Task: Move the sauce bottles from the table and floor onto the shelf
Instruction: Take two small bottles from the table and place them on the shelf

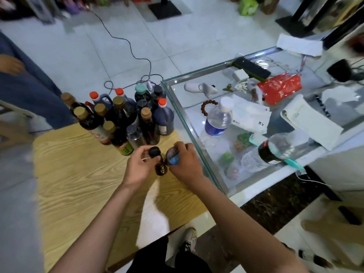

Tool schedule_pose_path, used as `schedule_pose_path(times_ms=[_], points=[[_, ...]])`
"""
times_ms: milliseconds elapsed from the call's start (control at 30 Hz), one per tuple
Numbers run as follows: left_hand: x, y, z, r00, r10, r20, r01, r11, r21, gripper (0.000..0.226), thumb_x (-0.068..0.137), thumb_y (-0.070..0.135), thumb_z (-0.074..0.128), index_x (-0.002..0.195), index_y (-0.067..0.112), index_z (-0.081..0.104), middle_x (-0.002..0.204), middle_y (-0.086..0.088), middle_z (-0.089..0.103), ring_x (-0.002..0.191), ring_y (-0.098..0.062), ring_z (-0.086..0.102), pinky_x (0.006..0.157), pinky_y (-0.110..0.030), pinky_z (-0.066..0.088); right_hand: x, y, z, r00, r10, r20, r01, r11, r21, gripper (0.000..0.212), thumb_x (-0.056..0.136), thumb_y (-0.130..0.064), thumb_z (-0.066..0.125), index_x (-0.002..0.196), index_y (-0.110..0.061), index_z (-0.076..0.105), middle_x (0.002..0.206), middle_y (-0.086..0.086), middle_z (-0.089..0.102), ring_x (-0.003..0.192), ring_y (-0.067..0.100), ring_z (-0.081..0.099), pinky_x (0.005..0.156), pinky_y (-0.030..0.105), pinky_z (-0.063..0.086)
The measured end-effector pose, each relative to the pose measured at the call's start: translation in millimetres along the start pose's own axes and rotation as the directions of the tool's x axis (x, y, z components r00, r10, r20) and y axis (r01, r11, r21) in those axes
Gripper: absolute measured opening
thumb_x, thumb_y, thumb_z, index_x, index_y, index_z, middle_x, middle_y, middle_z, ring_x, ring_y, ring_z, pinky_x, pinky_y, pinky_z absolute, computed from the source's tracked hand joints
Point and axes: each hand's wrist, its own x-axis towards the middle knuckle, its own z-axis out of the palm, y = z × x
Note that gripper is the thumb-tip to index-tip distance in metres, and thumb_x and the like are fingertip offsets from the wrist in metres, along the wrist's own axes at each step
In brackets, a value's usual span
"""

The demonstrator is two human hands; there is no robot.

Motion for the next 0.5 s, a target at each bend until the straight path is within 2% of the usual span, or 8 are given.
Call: schedule_pose_path(times_ms=[67, 167, 233, 300, 367, 433, 500], points=[[-11.8, 9.4, -4.8, 1.0, 0.026, 0.009, -0.026, 0.999, -0.019, 0.031, 0.076, -0.003, 0.077, 0.101, 0.007, 0.064, 0.088, 0.001, 0.069, 0.074, 0.003, 0.063, 0.073, -0.014, 0.049, -13.2, -2.3, -12.6, 0.999, 0.008, -0.048, -0.005, 0.998, 0.055, 0.061, 0.068, -0.025, 0.077, 0.123, -0.02, 0.052, 0.109, 0.006, 0.046, 0.097, 0.03, 0.056, 0.081, 0.037, 0.05], [-33.4, 26.7, -8.5, 1.0, 0.026, 0.011, -0.025, 0.997, -0.076, 0.037, 0.072, -0.012, 0.075, 0.104, 0.0, 0.063, 0.088, -0.008, 0.069, 0.08, -0.014, 0.064, 0.08, -0.027, 0.053, -41.6, -1.2, -26.7, 0.983, -0.022, -0.185, 0.054, 0.984, 0.168, 0.067, 0.059, -0.023, 0.08, 0.122, -0.018, 0.056, 0.107, 0.006, 0.047, 0.091, 0.026, 0.056, 0.078, 0.031, 0.051], [-46.0, 39.8, -8.6, 0.998, 0.045, 0.033, -0.041, 0.995, -0.091, 0.041, 0.072, -0.015, 0.074, 0.108, 0.0, 0.061, 0.09, -0.009, 0.069, 0.083, -0.018, 0.064, 0.077, -0.022, 0.054, -59.5, 0.5, -36.9, 0.967, -0.041, -0.253, 0.102, 0.967, 0.235, 0.067, 0.058, -0.022, 0.081, 0.121, -0.017, 0.057, 0.106, 0.005, 0.046, 0.089, 0.022, 0.056, 0.08, 0.027, 0.05], [-61.7, 54.7, -5.5, 0.995, 0.071, 0.07, -0.063, 0.992, -0.113, 0.047, 0.073, -0.015, 0.073, 0.115, 0.001, 0.057, 0.093, -0.009, 0.068, 0.08, -0.011, 0.065, 0.07, -0.014, 0.052, -78.6, 1.2, -53.4, 0.976, 0.025, -0.216, 0.037, 0.959, 0.28, 0.068, 0.062, -0.023, 0.081, 0.124, -0.024, 0.054, 0.111, -0.001, 0.041, 0.092, 0.017, 0.056, 0.084, 0.021, 0.047], [-75.6, 69.0, 0.5, 0.989, 0.104, 0.105, -0.091, 0.988, -0.127, 0.052, 0.074, -0.014, 0.073, 0.119, 0.005, 0.054, 0.093, -0.008, 0.069, 0.075, -0.002, 0.067, 0.067, -0.013, 0.051, -96.1, 2.5, -66.1, 0.978, 0.121, -0.173, -0.063, 0.949, 0.31, 0.07, 0.064, -0.025, 0.079, 0.128, -0.031, 0.05, 0.115, -0.006, 0.037, 0.097, 0.015, 0.058, 0.088, 0.019, 0.046], [-92.4, 78.9, 8.2, 0.98, 0.138, 0.145, -0.118, 0.983, -0.138, 0.055, 0.074, -0.013, 0.073, 0.121, 0.008, 0.052, 0.092, -0.006, 0.069, 0.074, 0.001, 0.067, 0.067, -0.013, 0.051, -120.6, 5.1, -74.7, 0.963, 0.159, -0.217, -0.078, 0.937, 0.34, 0.071, 0.063, -0.026, 0.077, 0.128, -0.033, 0.049, 0.115, -0.007, 0.038, 0.096, 0.015, 0.059, 0.09, 0.021, 0.048], [-108.5, 83.3, 16.1, 0.971, 0.164, 0.174, -0.137, 0.978, -0.16, 0.056, 0.075, -0.011, 0.074, 0.122, 0.01, 0.053, 0.092, -0.006, 0.07, 0.078, -0.003, 0.068, 0.071, -0.015, 0.053, -148.7, 7.0, -82.9, 0.946, 0.167, -0.279, -0.06, 0.933, 0.355, 0.07, 0.065, -0.026, 0.076, 0.129, -0.032, 0.049, 0.115, -0.006, 0.04, 0.093, 0.011, 0.057, 0.087, 0.017, 0.046]])
